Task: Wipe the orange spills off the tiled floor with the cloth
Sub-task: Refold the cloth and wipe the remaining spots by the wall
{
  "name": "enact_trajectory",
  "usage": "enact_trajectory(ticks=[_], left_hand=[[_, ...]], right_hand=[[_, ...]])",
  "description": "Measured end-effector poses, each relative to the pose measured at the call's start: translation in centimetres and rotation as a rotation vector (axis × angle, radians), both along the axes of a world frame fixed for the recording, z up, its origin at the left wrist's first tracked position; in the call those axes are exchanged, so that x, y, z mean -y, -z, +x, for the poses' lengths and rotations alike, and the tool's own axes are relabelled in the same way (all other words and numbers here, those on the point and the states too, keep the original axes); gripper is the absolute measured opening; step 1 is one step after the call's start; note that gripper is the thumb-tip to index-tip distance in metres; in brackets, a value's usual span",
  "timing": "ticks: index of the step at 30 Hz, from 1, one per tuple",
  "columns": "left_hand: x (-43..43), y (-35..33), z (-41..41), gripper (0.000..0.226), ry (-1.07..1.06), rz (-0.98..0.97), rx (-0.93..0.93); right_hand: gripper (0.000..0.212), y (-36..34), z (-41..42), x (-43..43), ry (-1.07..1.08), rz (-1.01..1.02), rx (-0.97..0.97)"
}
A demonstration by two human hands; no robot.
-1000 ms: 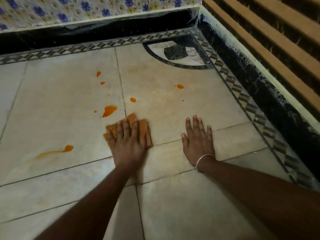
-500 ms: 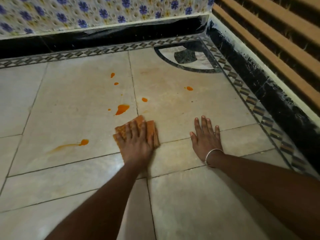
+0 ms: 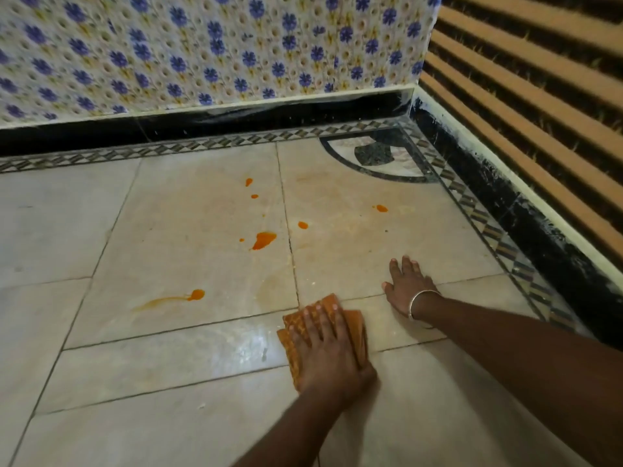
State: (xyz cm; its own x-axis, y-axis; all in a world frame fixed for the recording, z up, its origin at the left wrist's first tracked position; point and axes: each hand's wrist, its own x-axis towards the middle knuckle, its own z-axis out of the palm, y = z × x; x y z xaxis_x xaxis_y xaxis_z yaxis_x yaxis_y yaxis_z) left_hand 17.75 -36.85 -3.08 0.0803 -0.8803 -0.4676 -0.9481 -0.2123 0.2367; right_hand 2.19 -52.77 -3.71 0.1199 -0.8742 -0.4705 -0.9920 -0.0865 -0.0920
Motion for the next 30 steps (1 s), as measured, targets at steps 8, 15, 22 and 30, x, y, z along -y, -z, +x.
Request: enact_trajectory(ticks=[8,15,22,30], left_hand=[[-3.0,-2.8,-1.5,0.079,0.198,-0.042,0.142],[4.1,-6.0,0.6,0.038,-0.299,-0.27,-0.438],[10.7,-11.0,2.2,0.033,-0.61,-0.291,-0.913],[13.5,-16.4,4.7,0.03,-0.702,-0.371,-1.051]], right_hand=[[0.06,-3.1,-0.3,0.7,-0.032,0.109,0.022],[0.051,-3.3,-0.6,-1.8,0.027,0.152,-0.009],[0.05,-10.0,3.8,-0.9,0.005,0.096,0.068],[0.038,-18.9,8.4,3.6,-0.072,0.181,0.082]])
